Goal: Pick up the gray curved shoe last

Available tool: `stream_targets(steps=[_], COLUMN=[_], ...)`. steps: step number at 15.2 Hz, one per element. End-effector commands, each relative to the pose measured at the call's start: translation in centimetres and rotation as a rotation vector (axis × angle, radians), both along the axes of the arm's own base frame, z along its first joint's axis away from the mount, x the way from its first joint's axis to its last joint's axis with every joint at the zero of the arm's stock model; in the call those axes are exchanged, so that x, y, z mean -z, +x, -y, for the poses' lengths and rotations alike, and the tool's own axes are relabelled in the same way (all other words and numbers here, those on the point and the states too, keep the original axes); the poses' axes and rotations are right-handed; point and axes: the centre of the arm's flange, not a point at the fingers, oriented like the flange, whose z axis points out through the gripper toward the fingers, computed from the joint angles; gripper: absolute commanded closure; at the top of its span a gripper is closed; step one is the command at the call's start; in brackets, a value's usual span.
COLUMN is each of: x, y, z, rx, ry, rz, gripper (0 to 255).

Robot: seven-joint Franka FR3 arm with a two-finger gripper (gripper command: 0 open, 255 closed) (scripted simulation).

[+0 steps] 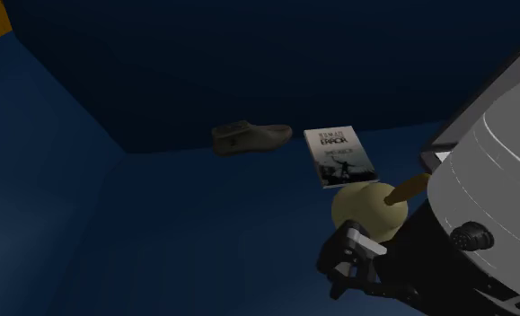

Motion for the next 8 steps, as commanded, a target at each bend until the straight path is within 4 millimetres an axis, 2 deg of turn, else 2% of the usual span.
stream_targets(steps=[1,8], x=[0.0,1.7], y=[0.0,5.0], z=[0.0,-7.0], rx=[0.0,0.141], ry=[0.0,0.005], rz=[0.0,0.022], gripper=[0,0])
